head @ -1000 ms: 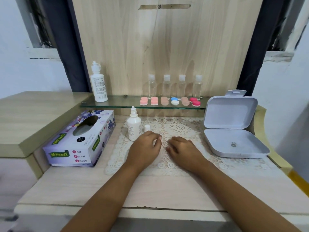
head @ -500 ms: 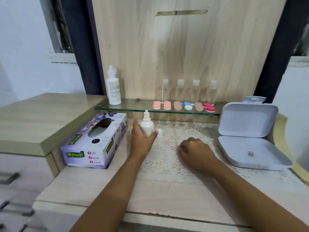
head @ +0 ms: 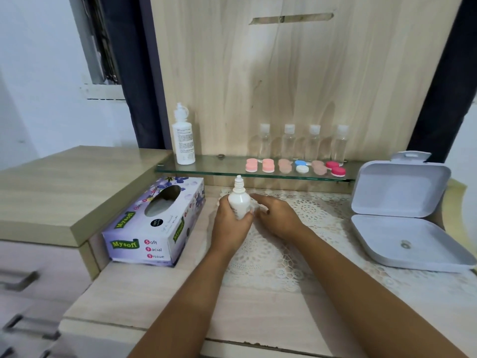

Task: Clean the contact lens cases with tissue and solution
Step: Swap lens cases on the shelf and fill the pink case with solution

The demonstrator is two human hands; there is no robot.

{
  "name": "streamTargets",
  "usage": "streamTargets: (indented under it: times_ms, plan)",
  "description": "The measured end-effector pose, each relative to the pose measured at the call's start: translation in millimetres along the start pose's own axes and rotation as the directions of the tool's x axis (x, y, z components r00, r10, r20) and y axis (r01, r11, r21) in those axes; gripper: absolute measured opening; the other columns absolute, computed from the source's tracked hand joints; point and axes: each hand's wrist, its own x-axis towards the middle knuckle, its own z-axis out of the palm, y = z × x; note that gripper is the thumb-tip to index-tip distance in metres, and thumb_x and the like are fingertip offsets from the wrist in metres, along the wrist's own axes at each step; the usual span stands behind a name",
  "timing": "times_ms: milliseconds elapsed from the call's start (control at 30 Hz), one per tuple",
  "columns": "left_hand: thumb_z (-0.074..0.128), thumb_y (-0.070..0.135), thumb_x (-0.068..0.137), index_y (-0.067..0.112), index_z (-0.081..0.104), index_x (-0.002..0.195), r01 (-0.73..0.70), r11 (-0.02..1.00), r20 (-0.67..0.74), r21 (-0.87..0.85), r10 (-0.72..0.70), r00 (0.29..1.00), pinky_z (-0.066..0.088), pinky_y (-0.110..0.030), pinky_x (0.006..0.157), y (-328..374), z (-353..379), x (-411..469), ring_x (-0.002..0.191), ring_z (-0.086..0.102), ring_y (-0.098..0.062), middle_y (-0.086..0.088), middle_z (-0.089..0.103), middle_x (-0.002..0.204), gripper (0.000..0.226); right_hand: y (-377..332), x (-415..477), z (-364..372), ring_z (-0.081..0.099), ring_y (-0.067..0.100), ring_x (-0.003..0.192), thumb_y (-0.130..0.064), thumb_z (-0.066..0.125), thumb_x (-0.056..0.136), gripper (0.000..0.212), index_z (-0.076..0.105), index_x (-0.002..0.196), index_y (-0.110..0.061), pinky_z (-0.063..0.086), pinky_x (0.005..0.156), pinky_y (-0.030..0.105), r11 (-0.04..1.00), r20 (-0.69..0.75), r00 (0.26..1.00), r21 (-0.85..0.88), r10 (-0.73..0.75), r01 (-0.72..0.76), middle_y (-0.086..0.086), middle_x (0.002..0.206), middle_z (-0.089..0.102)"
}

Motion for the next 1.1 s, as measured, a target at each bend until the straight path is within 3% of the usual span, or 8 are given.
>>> streamTargets:
  times_ms: [167, 267, 367, 533, 733, 867, 967, 1100]
  plan:
    - [0.068, 0.027, 0.082, 0.015, 0.041, 0.127, -0.001, 1.000, 0.012, -0.004, 0.001, 1.000, 0.035, -0.025, 0.075, 2, -1, -1, 0.096, 0.051, -0.016, 0.003, 0.052, 0.106, 0.053, -3, 2, 9, 0.057, 0.026, 0.106, -0.024, 0.046, 0.091, 0.033, 0.057, 0.121, -0.030, 0.048, 0.085, 0.039, 0.999, -0.055, 0.998, -0.047, 0.015, -0.018, 0.004, 0.117, 0.065]
    - [0.066, 0.024, 0.083, 0.016, 0.040, 0.127, 0.002, 1.000, 0.022, 0.003, -0.002, 1.000, 0.035, -0.025, 0.072, 3, -1, -1, 0.093, 0.051, -0.016, 0.001, 0.054, 0.108, 0.052, -5, 2, 3, 0.059, 0.019, 0.098, -0.022, 0.053, 0.091, 0.031, 0.058, 0.121, -0.020, 0.046, 0.084, 0.029, 0.981, -0.131, 0.987, 0.182, 0.098, -0.073, 0.005, 0.114, 0.065]
    - [0.064, 0.022, 0.084, 0.016, 0.038, 0.128, 0.003, 1.000, 0.035, 0.015, -0.003, 0.999, 0.034, -0.026, 0.066, 2, -1, -2, 0.090, 0.052, -0.018, -0.001, 0.053, 0.109, 0.051, -15, 2, -17, 0.054, 0.010, 0.088, -0.018, 0.057, 0.091, 0.032, 0.058, 0.122, -0.013, 0.040, 0.076, 0.021, 0.920, -0.172, 0.979, 0.391, 0.110, -0.035, 0.000, 0.102, 0.061]
    - [0.064, 0.021, 0.085, 0.017, 0.038, 0.126, 0.004, 1.000, 0.052, -0.022, -0.003, 0.999, 0.037, -0.027, 0.071, 2, -2, -2, 0.091, 0.054, -0.018, 0.000, 0.053, 0.106, 0.048, -46, 8, -51, 0.057, 0.010, 0.087, -0.017, 0.058, 0.090, 0.031, 0.058, 0.120, -0.014, 0.048, 0.081, 0.026, 0.838, -0.193, 0.981, 0.538, 0.018, 0.090, 0.000, 0.102, 0.062]
    - [0.062, 0.020, 0.085, 0.018, 0.040, 0.120, 0.003, 0.999, 0.052, -0.040, -0.001, 0.999, 0.041, -0.028, 0.068, 3, -3, -3, 0.087, 0.056, -0.018, 0.001, 0.054, 0.100, 0.042, -64, 10, -68, 0.057, 0.005, 0.090, -0.017, 0.058, 0.090, 0.030, 0.059, 0.120, -0.019, 0.042, 0.070, 0.008, 0.909, -0.058, 0.977, 0.361, -0.203, 0.210, -0.009, 0.105, 0.059]
    - [0.061, 0.020, 0.086, 0.017, 0.040, 0.123, 0.000, 0.999, 0.051, -0.041, 0.003, 0.999, 0.041, -0.027, 0.067, 4, -4, -4, 0.088, 0.054, -0.016, 0.002, 0.052, 0.103, 0.043, -68, 12, -70, 0.057, 0.006, 0.093, -0.016, 0.058, 0.090, 0.033, 0.059, 0.123, -0.022, 0.044, 0.077, 0.014, 0.941, -0.018, 0.964, 0.216, -0.263, 0.261, -0.005, 0.121, 0.061]
    - [0.062, 0.020, 0.086, 0.017, 0.040, 0.124, -0.005, 0.999, 0.052, -0.044, 0.007, 0.999, 0.042, -0.028, 0.070, 4, -4, -5, 0.090, 0.054, -0.017, 0.001, 0.053, 0.104, 0.044, -71, 14, -75, 0.056, 0.005, 0.092, -0.018, 0.059, 0.090, 0.034, 0.058, 0.123, -0.022, 0.042, 0.069, 0.012, 0.955, 0.016, 0.960, 0.105, -0.279, 0.276, -0.003, 0.123, 0.060]
    - [0.062, 0.019, 0.086, 0.016, 0.040, 0.125, -0.014, 0.999, 0.048, -0.039, 0.015, 0.999, 0.040, -0.023, 0.063, 5, -4, -5, 0.089, 0.053, -0.015, 0.003, 0.052, 0.102, 0.044, -72, 18, -73, 0.057, 0.014, 0.104, -0.021, 0.059, 0.089, 0.034, 0.057, 0.123, -0.018, 0.040, 0.080, 0.020, 0.961, 0.071, 0.960, -0.021, -0.272, 0.274, 0.003, 0.122, 0.060]
